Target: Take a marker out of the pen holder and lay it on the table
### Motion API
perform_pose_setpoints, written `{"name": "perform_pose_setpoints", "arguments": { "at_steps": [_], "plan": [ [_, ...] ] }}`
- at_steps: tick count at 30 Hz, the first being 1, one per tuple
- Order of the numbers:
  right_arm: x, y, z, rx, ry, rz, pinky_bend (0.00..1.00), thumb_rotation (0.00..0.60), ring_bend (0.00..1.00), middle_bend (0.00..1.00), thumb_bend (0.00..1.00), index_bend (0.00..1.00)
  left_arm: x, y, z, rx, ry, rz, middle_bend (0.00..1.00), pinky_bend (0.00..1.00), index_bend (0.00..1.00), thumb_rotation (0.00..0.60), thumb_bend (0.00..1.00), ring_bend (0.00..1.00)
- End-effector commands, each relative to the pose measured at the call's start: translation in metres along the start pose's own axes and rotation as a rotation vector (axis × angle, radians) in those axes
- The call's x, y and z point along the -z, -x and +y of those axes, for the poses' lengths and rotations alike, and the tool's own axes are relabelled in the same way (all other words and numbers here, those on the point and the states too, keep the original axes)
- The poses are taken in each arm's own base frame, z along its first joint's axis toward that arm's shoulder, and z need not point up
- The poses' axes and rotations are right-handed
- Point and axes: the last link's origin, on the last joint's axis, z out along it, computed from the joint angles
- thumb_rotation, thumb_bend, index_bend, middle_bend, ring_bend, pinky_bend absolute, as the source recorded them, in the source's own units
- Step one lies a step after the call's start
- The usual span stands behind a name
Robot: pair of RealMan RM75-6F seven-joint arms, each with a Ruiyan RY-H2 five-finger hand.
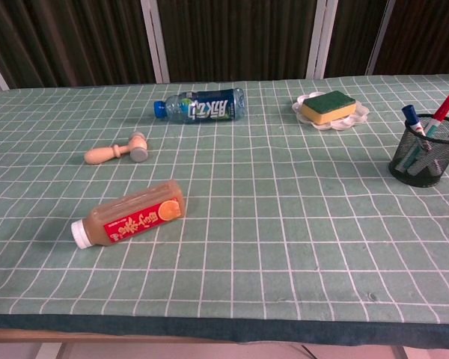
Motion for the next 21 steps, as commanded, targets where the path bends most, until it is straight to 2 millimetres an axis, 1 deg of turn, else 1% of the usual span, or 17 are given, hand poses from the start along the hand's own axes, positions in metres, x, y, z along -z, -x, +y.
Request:
{"name": "perform_pose_setpoints", "arguments": {
  "at_steps": [1, 8, 21],
  "plan": [
    [-0.003, 0.002, -0.004, 0.006, -0.009, -0.007, 1.0, 0.6, 1.0, 1.0, 0.31, 0.56, 0.0, 0.0, 0.0, 0.002, 0.0, -0.001, 0.1, 0.4, 0.15, 0.6, 0.52, 0.1],
    [-0.011, 0.005, -0.014, 0.013, -0.031, -0.021, 1.0, 0.6, 1.0, 1.0, 0.37, 0.57, 0.0, 0.0, -0.001, 0.004, -0.001, -0.002, 0.1, 0.4, 0.15, 0.6, 0.53, 0.1],
    [-0.019, 0.013, -0.029, 0.024, -0.072, -0.044, 1.0, 0.6, 1.0, 1.0, 0.42, 0.59, 0.0, 0.0, -0.001, 0.005, -0.001, -0.002, 0.1, 0.4, 0.15, 0.6, 0.53, 0.1]
  ]
}}
